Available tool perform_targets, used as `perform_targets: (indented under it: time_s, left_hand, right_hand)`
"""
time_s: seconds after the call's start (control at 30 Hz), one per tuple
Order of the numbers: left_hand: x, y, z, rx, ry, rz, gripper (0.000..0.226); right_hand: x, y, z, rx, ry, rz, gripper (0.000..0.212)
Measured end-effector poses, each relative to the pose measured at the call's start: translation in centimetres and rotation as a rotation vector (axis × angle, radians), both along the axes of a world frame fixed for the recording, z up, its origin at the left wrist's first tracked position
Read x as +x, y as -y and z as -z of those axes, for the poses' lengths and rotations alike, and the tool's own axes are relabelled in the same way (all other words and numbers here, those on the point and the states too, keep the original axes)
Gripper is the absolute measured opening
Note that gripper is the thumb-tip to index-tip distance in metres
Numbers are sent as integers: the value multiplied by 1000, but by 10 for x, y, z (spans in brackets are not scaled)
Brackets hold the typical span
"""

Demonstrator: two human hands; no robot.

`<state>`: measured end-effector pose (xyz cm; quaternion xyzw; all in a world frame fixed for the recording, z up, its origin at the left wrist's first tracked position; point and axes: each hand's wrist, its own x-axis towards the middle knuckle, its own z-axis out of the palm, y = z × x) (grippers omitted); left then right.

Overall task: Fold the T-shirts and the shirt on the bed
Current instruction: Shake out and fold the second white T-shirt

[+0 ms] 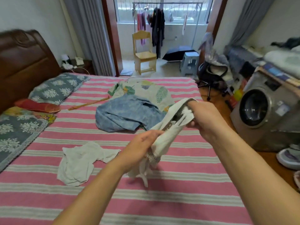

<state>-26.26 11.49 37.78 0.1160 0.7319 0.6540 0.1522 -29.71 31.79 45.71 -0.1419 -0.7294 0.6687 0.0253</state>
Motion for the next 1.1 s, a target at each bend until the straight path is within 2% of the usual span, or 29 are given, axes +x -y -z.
perform_targets:
  time_s: [0.03, 0.07, 0.13, 0.17, 0.23, 0.3, 0.37, 0.43, 0.5, 0.6, 0.7, 0.8, 0.9, 0.97, 1.03, 1.1]
  left_hand:
    - [2, -3, -7, 37, 12, -17, 38]
    - [3, -8, -13, 41, -20, -56, 37]
    - [4, -25, -15, -57, -138, -160, 17]
    - [4, -34, -13, -86, -174, -167, 19]
    - [10, -60, -12, -90, -237, -167, 38]
    - [15, -86, -7, -113, -261, -179, 47]
    - [15, -103, 1, -166, -278, -223, 32]
    - [8, -105, 11, -315, -287, -279, 15]
    - [2, -96, 18, -415, -264, -322, 27]
    - [-16, -71, 6, -442, -263, -368, 35]
    - [-58, -43, -17, -580, -392, -395, 39]
    - [-96, -21, -47, -701, -536, -390, 30]
    - [-118, -4, -79, -780, -709, -406, 13]
    - [-125, 7, -96, -792, -799, -420, 10]
    - [-130, 20, -103, -764, -813, -437, 12]
    - [-131, 31, -99, -748, -750, -438, 16]
  right_hand:
    - [0, -8, -9, 9, -14, -22, 15]
    - [2, -15, -17, 31, -21, -55, 14]
    - [9, -22, -26, 103, -18, -101, 16]
    - [13, -24, -29, 143, -19, -116, 17]
    - [21, -27, -33, 193, -37, -155, 25]
    - [28, -32, -38, 167, -63, -207, 31]
    - [32, -41, -45, 143, -82, -255, 26]
    - [33, -55, -54, 180, -112, -235, 25]
    - [29, -78, -59, 250, -127, -144, 30]
    - [22, -118, -54, 503, -107, -30, 26]
    - [15, -144, -33, 708, -49, -34, 24]
    - [9, -154, -26, 868, -26, -17, 28]
    - [6, -160, -34, 856, -75, 33, 26]
    - [8, -161, -42, 841, -126, 49, 21]
    - [13, -161, -45, 850, -190, 38, 21]
    - [20, -160, -41, 841, -187, 2, 19]
